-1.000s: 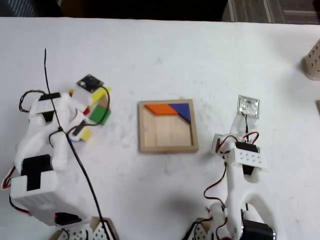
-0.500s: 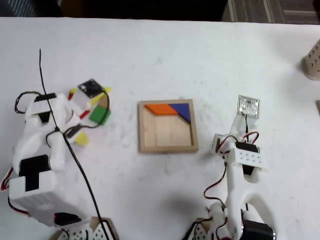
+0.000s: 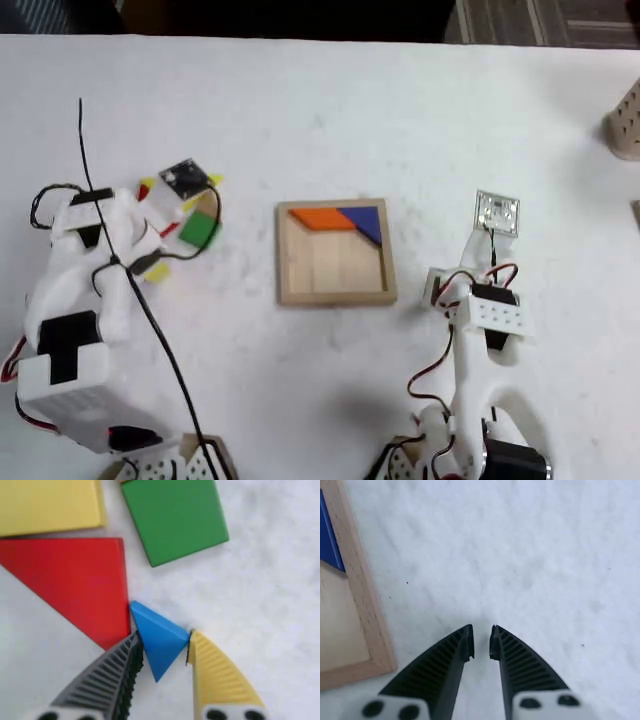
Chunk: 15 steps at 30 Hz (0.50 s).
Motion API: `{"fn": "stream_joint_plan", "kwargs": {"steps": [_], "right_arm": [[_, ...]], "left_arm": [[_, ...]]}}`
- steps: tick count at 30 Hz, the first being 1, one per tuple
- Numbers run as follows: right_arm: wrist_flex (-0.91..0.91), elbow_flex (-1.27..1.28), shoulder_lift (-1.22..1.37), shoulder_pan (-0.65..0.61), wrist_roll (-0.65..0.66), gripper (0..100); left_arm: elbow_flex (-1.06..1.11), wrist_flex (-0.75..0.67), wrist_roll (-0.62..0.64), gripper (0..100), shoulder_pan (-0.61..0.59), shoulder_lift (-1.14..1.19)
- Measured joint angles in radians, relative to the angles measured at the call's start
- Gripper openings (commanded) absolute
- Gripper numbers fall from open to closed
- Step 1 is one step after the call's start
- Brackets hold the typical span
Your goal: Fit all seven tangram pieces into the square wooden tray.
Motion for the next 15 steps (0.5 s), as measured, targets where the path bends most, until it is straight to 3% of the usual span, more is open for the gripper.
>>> {"fn": "stream_joint_plan", "kwargs": {"steps": [4, 15], "right_arm": [[0.000, 0.000, 0.000, 0.000, 0.000, 6.2], [0.000, 0.000, 0.000, 0.000, 0.000, 6.3]], "left_arm": [[-0.008, 0.021, 0.109, 15, 0.000, 0.000], [-0.163, 0.262, 0.674, 17, -0.002, 0.005]]}}
